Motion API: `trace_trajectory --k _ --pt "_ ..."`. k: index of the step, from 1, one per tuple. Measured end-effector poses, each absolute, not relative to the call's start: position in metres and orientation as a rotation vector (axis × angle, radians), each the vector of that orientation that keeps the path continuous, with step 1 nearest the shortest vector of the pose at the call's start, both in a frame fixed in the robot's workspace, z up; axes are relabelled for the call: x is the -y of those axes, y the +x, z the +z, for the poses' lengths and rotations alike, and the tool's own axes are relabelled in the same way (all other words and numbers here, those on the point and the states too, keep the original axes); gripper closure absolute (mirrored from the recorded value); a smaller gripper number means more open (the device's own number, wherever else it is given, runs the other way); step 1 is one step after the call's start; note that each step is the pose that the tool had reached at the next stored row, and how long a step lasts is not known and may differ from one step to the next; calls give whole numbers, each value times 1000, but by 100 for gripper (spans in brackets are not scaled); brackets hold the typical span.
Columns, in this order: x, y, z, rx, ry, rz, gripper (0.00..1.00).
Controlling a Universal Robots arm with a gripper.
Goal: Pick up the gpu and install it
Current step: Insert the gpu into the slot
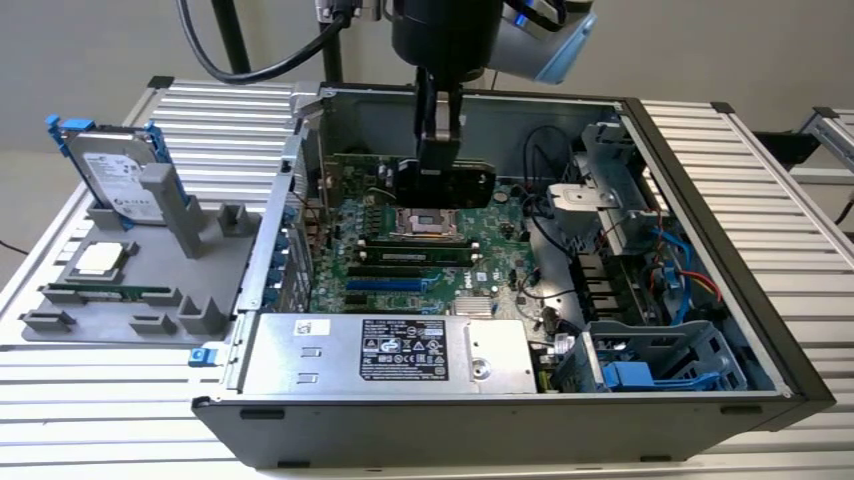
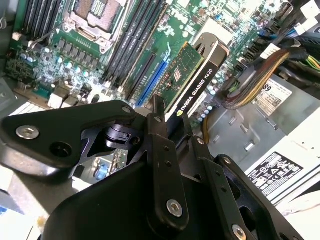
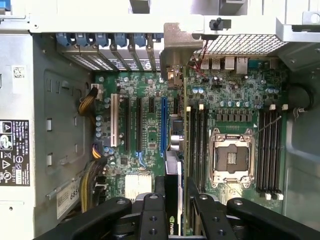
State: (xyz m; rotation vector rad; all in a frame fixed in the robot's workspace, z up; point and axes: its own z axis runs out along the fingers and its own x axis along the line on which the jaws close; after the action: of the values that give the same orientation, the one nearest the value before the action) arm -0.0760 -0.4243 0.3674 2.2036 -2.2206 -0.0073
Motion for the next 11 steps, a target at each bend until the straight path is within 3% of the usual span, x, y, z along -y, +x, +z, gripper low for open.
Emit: trace_trajectory --k 11 --pt "424 -75 362 2221 2204 -7 100"
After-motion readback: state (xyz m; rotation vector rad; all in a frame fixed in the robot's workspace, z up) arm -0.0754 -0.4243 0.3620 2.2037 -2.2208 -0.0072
